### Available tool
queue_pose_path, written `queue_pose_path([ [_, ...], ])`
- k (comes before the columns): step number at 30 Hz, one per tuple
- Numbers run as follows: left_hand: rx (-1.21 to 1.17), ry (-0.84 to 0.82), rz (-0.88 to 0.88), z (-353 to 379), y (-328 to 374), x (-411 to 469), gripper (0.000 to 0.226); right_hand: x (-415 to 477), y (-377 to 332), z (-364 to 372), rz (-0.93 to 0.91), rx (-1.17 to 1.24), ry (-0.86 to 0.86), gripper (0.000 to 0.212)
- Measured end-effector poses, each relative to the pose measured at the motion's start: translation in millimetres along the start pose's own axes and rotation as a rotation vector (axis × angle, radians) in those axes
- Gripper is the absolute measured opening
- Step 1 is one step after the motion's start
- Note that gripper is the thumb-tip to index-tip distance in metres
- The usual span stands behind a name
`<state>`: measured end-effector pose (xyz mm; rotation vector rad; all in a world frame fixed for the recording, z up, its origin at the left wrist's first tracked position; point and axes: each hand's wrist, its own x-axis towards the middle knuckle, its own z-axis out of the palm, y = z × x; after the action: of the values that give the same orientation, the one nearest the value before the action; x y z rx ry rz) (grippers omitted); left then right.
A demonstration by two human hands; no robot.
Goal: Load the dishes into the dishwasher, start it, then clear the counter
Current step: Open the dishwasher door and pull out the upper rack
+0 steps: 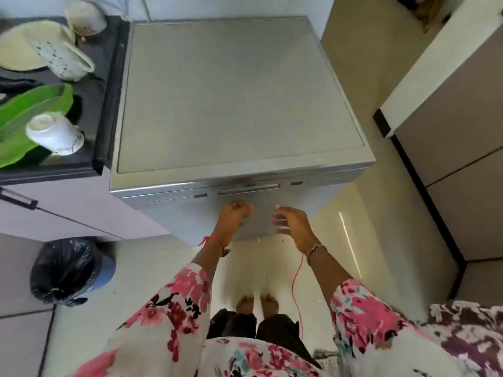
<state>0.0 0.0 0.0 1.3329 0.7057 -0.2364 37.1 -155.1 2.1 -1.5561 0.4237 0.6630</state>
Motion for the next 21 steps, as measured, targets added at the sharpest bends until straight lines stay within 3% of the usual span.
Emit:
queue_pose_path([
  [4,-0.512,-0.025,-0.077,3,23,16,0.012,27,-27,13,0.112,0.461,-0.141,0.011],
  [8,-0.731,-0.050,0.001,10,18,24,0.014,38,-30,21,0.096,0.698,-0.248,0.004],
  [12,-0.724,0.070,0.065,27,11,27,0.012,41,-26,25,0.053,0.720,-0.211,0.026],
  [17,-0.751,0.262,0.125,45,12,21,0.018,36,-23,34,0.013,0.686,-0.050,0.011],
  [21,-0.779,0.420,0.047,63,0,-6,0.039,19,-5,26,0.066,0.517,0.079,0.044],
])
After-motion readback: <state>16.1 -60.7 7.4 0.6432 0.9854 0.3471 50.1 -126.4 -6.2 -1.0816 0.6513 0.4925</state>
